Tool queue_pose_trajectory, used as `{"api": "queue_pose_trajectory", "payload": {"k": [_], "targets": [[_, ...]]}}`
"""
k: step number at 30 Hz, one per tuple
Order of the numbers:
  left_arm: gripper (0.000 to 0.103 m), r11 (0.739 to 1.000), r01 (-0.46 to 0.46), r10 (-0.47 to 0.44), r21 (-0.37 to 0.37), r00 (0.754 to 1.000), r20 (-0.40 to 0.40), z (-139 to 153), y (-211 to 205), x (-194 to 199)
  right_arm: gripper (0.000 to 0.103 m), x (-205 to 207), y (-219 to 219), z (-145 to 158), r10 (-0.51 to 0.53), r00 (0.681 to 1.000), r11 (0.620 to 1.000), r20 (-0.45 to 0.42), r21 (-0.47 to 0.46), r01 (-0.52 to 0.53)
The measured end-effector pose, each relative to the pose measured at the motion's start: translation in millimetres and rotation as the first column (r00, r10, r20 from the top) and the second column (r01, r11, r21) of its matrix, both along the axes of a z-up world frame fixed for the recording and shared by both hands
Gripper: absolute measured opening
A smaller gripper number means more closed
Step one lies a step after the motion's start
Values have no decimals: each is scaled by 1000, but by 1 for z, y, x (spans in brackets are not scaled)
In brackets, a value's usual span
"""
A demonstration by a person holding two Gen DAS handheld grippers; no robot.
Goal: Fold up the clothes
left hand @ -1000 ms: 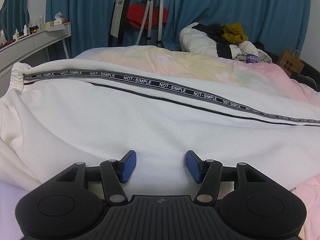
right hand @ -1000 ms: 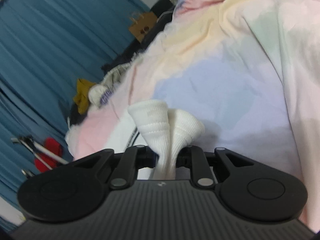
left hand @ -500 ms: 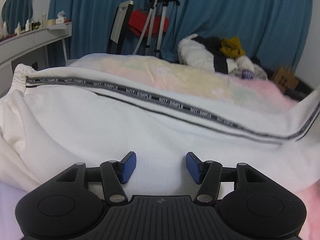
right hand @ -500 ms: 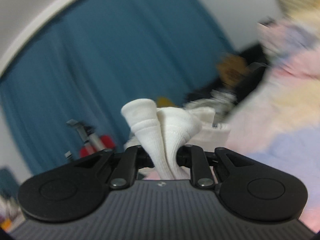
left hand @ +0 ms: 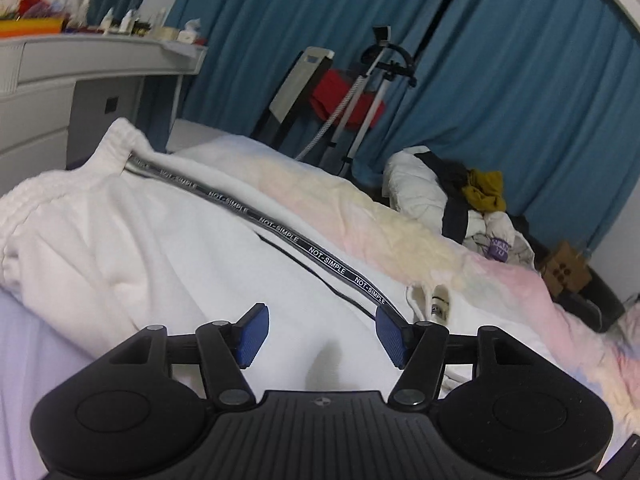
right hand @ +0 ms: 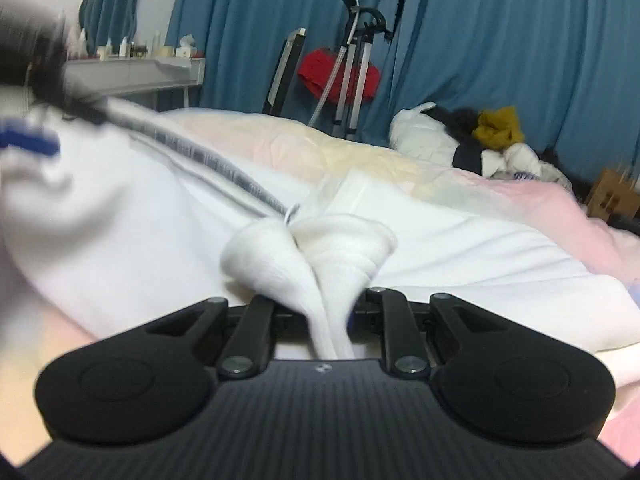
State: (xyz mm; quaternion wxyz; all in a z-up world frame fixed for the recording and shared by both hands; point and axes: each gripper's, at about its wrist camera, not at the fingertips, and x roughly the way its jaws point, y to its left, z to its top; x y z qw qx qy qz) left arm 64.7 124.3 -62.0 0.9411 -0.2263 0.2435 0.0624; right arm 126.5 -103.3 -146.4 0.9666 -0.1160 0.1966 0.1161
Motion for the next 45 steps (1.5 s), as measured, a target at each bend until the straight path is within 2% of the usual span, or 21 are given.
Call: {"api": "queue_pose_trajectory", "payload": {"k": [2,4,7,11,14,17,20,24,25,28,31,35,37,38,39,41,43,45], "targets": [[62,1000,-10,10,0,1000,18,5,1,-1,18,1,-5,13,-18,1000,998,9,53,18],[62,1000,-18,18,6,999,43,11,2,-2,18,-8,1,30,-18,997,998,73,66,13],[62,1000,-26,26,4,996,85,20,5,-7,19,-14,6,45,38,993,993,112,106,-50],[62,999,15,-12,-30,994,112,22,10,-8,19,-21,34,25,142,988,986,60,82,-147],[62,996,68,-62,-58,993,97,15,10,-3,19,-15,38,15,143,990,980,18,140,-144],[62,987,129,-121,-97,989,80,5,7,5,22,-19,29,26,139,990,969,16,205,-139],[62,975,185,-177,-126,982,65,-3,5,13,35,-18,18,31,159,986,950,-49,278,-140],[63,946,257,-253,-197,966,47,-16,2,20,68,-27,1,38,224,968,917,-116,362,-169],[63,940,269,-266,-210,963,40,-19,1,22,72,-30,-3,42,240,962,911,-133,374,-176],[63,932,293,-296,-214,955,21,-24,-4,25,72,-40,-23,56,238,956,906,-173,395,-155],[64,926,336,-337,-171,941,21,-24,-16,22,72,-44,-53,77,153,967,914,-204,402,-60],[66,927,371,-370,-62,929,21,-21,-33,20,72,-40,-96,87,-21,980,942,-197,325,86],[67,925,381,-381,4,924,39,-17,-41,16,72,-39,-112,78,-83,984,947,-159,296,127],[73,924,380,-382,34,923,49,-16,-45,13,72,-37,-117,71,-105,983,947,-150,287,145],[76,924,378,-382,64,923,57,-15,-49,11,72,-31,-121,64,-118,980,946,-158,283,160],[76,909,401,-408,114,912,49,-15,-60,8,72,-21,-123,52,-139,974,937,-177,295,187],[76,894,411,-417,180,909,-6,-21,-73,8,74,-14,-123,44,-160,969,929,-186,303,211],[77,884,401,-385,241,916,-115,-34,-84,15,74,-10,-120,37,-179,965,929,-190,289,229]]}}
